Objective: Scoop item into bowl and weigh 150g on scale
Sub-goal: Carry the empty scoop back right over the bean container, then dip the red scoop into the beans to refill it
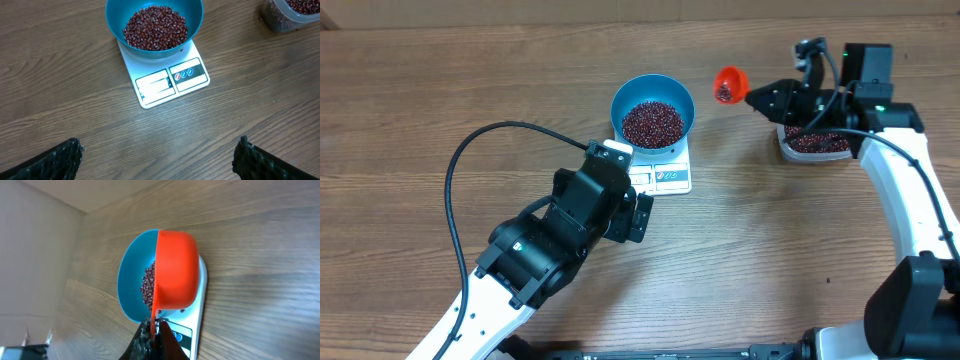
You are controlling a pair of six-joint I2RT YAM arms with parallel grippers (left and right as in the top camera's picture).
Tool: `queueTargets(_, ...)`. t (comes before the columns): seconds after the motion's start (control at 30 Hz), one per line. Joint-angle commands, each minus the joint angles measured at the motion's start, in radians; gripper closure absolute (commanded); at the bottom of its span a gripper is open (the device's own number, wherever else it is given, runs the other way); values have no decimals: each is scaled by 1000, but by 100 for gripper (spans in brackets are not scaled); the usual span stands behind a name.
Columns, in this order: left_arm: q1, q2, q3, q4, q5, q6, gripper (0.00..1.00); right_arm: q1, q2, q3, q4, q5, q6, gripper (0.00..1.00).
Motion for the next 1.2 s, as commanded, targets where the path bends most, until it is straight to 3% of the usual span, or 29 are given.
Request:
queueTargets(0.0,0,5,-2,4,5,19,1,-34,-19,5,-17,-32,0,96)
queueTargets(0.6,0,5,-2,4,5,19,0,-272,-21,6,-258,25,-107,96)
queueTargets(1.17,0,5,-2,4,5,19,1,-265,-91,6,-236,476,-101,96)
